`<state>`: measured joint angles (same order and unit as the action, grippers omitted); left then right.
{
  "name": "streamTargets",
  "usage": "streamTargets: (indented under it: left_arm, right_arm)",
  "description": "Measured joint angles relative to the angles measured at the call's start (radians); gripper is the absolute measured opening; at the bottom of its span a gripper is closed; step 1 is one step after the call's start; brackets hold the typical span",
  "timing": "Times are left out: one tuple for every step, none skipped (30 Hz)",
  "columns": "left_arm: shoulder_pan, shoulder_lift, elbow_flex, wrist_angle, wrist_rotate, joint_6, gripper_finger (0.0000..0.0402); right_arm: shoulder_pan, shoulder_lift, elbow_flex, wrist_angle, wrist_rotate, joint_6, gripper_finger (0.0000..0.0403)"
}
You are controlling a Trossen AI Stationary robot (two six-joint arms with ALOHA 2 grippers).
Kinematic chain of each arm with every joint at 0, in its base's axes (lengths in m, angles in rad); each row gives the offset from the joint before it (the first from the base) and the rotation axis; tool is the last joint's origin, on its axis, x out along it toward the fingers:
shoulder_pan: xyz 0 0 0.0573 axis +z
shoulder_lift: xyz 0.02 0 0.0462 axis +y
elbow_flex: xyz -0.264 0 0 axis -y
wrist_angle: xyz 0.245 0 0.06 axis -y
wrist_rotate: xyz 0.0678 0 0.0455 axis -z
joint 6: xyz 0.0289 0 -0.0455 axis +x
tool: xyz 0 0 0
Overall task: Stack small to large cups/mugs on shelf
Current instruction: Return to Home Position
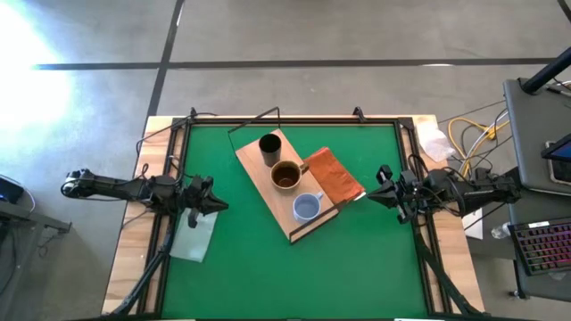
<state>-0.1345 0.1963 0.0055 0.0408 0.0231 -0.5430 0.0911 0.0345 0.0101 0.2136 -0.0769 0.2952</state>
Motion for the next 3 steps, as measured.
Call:
streamTargets:
  left_arm:
    - [0.000,0.001,0.000,0.000,0.000,0.000,0.0005]
    - [0.000,0.001,0.000,0.000,0.000,0.000,0.0005]
    - [0.000,0.002,0.000,0.000,0.000,0.000,0.0005]
  right_arm:
    - [0.000,0.000,0.000,0.000,0.000,0.000,0.0009]
    - [0.000,0.000,0.000,0.000,0.000,0.000,0.0009]
    - [0.000,0.000,0.000,0.000,0.000,0.000,0.0009]
